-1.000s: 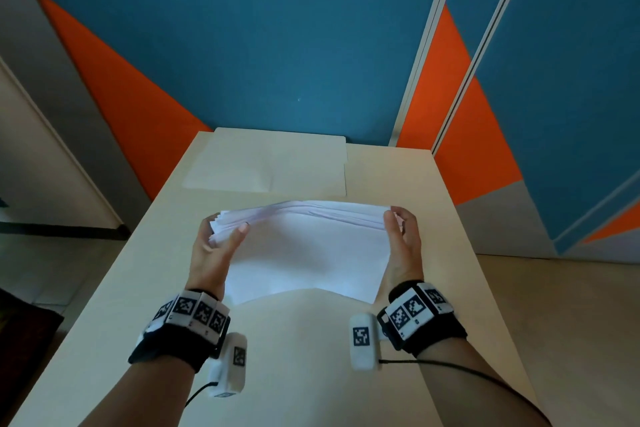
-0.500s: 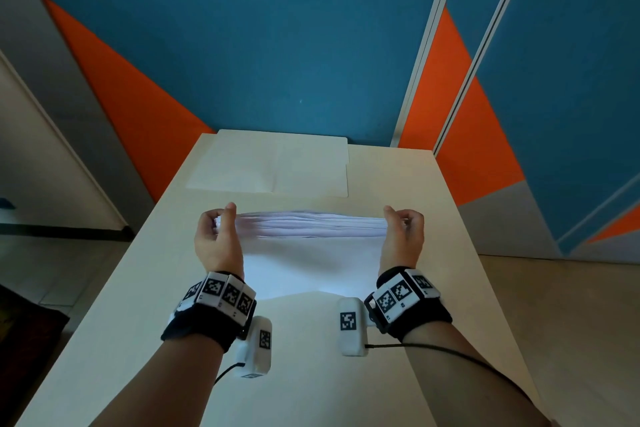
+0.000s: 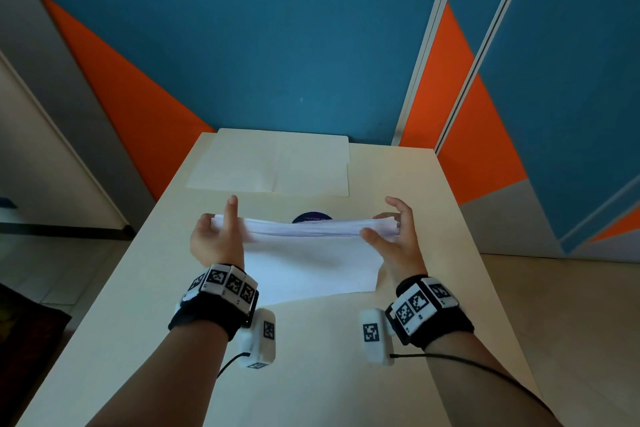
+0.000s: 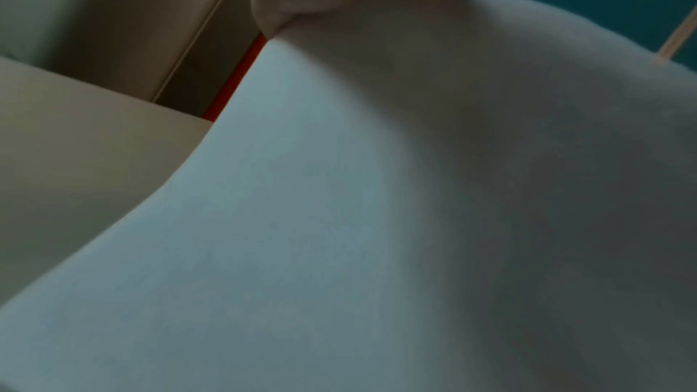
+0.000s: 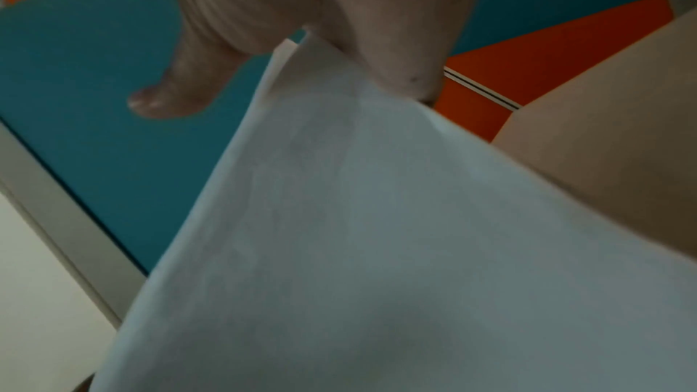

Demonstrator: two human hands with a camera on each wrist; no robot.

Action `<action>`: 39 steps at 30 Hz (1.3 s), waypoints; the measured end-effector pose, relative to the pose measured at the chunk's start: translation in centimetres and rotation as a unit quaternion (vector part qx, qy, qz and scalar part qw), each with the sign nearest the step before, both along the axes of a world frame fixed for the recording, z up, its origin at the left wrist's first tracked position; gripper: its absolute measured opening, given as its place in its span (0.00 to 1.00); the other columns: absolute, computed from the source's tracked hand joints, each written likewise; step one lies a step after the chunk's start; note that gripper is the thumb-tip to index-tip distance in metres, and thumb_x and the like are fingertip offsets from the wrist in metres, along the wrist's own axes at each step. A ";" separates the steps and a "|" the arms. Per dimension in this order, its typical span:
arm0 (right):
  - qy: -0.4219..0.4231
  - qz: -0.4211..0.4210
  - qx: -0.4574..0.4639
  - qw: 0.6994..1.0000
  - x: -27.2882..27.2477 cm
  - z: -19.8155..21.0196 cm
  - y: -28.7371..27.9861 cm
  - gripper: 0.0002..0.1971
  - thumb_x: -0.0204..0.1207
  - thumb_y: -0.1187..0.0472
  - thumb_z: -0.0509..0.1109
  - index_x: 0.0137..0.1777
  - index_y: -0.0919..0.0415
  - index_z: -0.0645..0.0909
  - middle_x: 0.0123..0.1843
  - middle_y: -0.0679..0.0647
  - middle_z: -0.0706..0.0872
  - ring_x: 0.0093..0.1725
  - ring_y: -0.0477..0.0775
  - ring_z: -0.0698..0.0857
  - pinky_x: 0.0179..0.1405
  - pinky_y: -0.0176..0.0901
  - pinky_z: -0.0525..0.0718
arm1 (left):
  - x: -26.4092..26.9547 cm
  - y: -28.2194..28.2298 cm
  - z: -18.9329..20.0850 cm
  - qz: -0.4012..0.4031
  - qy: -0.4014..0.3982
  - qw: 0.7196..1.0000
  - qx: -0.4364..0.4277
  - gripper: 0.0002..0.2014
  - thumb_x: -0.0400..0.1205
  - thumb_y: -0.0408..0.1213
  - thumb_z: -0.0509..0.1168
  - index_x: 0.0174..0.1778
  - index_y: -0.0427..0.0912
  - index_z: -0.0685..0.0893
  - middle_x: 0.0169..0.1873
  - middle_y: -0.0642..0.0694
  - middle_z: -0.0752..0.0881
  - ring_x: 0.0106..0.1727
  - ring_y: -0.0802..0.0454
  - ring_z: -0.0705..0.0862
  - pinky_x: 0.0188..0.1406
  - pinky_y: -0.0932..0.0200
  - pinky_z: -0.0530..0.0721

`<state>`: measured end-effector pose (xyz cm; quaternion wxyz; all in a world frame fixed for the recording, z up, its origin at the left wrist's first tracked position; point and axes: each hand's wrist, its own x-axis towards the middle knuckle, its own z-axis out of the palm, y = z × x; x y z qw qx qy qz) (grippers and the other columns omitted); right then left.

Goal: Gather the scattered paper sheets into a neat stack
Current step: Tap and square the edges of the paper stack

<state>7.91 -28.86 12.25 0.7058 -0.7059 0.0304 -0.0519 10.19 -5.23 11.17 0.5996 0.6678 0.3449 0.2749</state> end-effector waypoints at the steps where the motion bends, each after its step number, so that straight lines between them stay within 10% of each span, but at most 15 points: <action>1: 0.008 0.021 -0.006 1.000 -0.2 0.0 -0.3 0.42 0.44 0.46 0.77 0.63 0.40 0.68 0.49 0.49 0.75 0.52 0.39 0.74 0.47 0.30 0.69 | 0.2 0.0 0.2 0.007 0.002 1.000 -0.005 0.27 0.76 0.55 0.66 0.44 0.28 0.81 0.35 0.39 0.83 0.47 0.39 0.80 0.54 0.52 0.77; 4: 0.033 0.060 -0.039 0.997 -0.4 -0.2 -1.1 0.44 0.49 0.58 0.83 0.63 0.31 0.64 0.51 0.49 0.74 0.54 0.40 0.75 0.48 0.30 0.72 | 0.6 -0.4 1.2 0.036 -0.001 0.999 -0.026 0.29 0.76 0.54 0.66 0.29 0.26 0.76 0.22 0.35 0.72 0.30 0.39 0.72 0.44 0.51 0.76; 8: 0.025 0.041 -0.069 0.996 -0.1 -1.0 -1.4 0.34 0.64 0.80 0.73 0.65 0.49 0.72 0.53 0.45 0.77 0.54 0.43 0.78 0.48 0.20 0.77 | 1.7 -0.4 2.0 0.050 -0.020 0.997 -0.051 0.32 0.75 0.55 0.68 0.19 0.42 0.55 0.19 0.43 0.56 0.22 0.51 0.54 0.27 0.59 0.58; 12: 0.076 0.067 -0.056 0.993 -0.4 -0.9 -2.0 0.16 0.70 0.76 0.72 0.53 0.58 0.82 0.49 0.50 0.88 0.50 0.56 0.87 0.51 0.37 0.87 | 2.7 1.1 2.0 0.086 -0.015 0.986 -0.141 0.28 0.72 0.60 0.68 0.22 0.43 0.64 0.20 0.45 0.62 0.23 0.51 0.61 0.34 0.57 0.66; 15: 0.141 0.063 -0.124 0.980 -0.6 -1.2 -3.3 0.14 0.63 0.60 0.81 0.48 0.60 0.84 0.53 0.62 0.89 0.50 0.56 0.84 0.57 0.45 0.83 | 2.2 3.1 1.1 0.062 0.031 0.980 -0.184 0.22 0.76 0.63 0.61 0.40 0.45 0.81 0.34 0.44 0.78 0.41 0.44 0.82 0.47 0.55 0.73; 18: 0.137 0.025 0.020 0.990 -0.2 -1.1 -4.1 0.42 0.27 0.39 0.87 0.43 0.62 0.85 0.41 0.56 0.90 0.46 0.55 0.86 0.42 0.39 0.88 | 1.1 5.1 -0.8 0.013 0.115 0.974 -0.196 0.44 0.71 0.75 0.46 0.77 0.50 0.67 0.66 0.34 0.80 0.68 0.35 0.79 0.70 0.44 0.73; 20: 0.090 0.012 0.122 0.988 0.6 -0.2 -4.1 0.41 0.27 0.41 0.87 0.44 0.59 0.86 0.41 0.51 0.91 0.46 0.52 0.88 0.41 0.40 0.89 | 0.6 5.3 -1.8 -0.029 0.173 0.961 -0.213 0.51 0.63 0.81 0.46 0.61 0.40 0.81 0.56 0.28 0.84 0.59 0.35 0.83 0.66 0.46 0.76; 23: 0.000 0.022 0.150 0.988 1.2 3.1 -2.7 0.22 0.54 0.51 0.82 0.48 0.57 0.86 0.43 0.50 0.93 0.46 0.50 0.90 0.50 0.45 0.88 | -0.9 4.1 -1.8 -0.092 0.148 0.978 -0.113 0.29 0.80 0.64 0.50 0.37 0.39 0.79 0.37 0.37 0.81 0.48 0.40 0.81 0.51 0.50 0.75; 25: -0.033 0.036 0.093 0.994 1.2 5.1 -1.0 0.05 0.70 0.63 0.74 0.46 0.59 0.85 0.39 0.48 0.92 0.39 0.44 0.90 0.43 0.36 0.87 | -2.3 2.6 -1.6 -0.159 0.101 0.980 -0.067 0.27 0.85 0.57 0.46 0.50 0.41 0.84 0.52 0.39 0.85 0.62 0.41 0.81 0.63 0.46 0.73; 29: -0.048 -0.006 -0.013 0.999 1.3 5.1 0.8 0.07 0.77 0.66 0.68 0.53 0.68 0.82 0.47 0.58 0.88 0.42 0.47 0.86 0.41 0.26 0.83 | -4.0 -0.3 1.0 -0.297 0.000 0.937 -0.182 0.29 0.85 0.59 0.39 0.70 0.48 0.76 0.66 0.44 0.81 0.72 0.47 0.76 0.76 0.46 0.67; 34: -0.017 -0.003 0.056 0.998 1.3 4.6 0.2 0.12 0.72 0.74 0.71 0.51 0.60 0.80 0.41 0.53 0.87 0.34 0.42 0.88 0.35 0.31 0.86 | -2.8 -0.7 1.8 -0.243 -0.023 0.938 -0.246 0.34 0.78 0.70 0.38 0.61 0.51 0.77 0.48 0.52 0.85 0.54 0.53 0.82 0.62 0.57 0.75; 36: 0.029 0.015 0.034 0.999 1.1 4.1 0.2 0.15 0.69 0.75 0.73 0.54 0.64 0.81 0.41 0.52 0.88 0.32 0.39 0.89 0.30 0.28 0.84 | -2.3 -0.1 0.8 -0.179 -0.013 0.956 -0.233 0.33 0.67 0.78 0.43 0.43 0.55 0.78 0.37 0.55 0.79 0.44 0.57 0.79 0.65 0.54 0.71; 39: 0.094 0.007 0.019 0.995 0.8 3.1 0.6 0.07 0.68 0.72 0.76 0.42 0.60 0.85 0.39 0.52 0.89 0.32 0.45 0.89 0.25 0.29 0.83 | -2.5 -0.8 1.2 -0.188 0.007 0.959 -0.211 0.47 0.58 0.85 0.43 0.44 0.46 0.81 0.51 0.47 0.83 0.54 0.49 0.82 0.66 0.51 0.71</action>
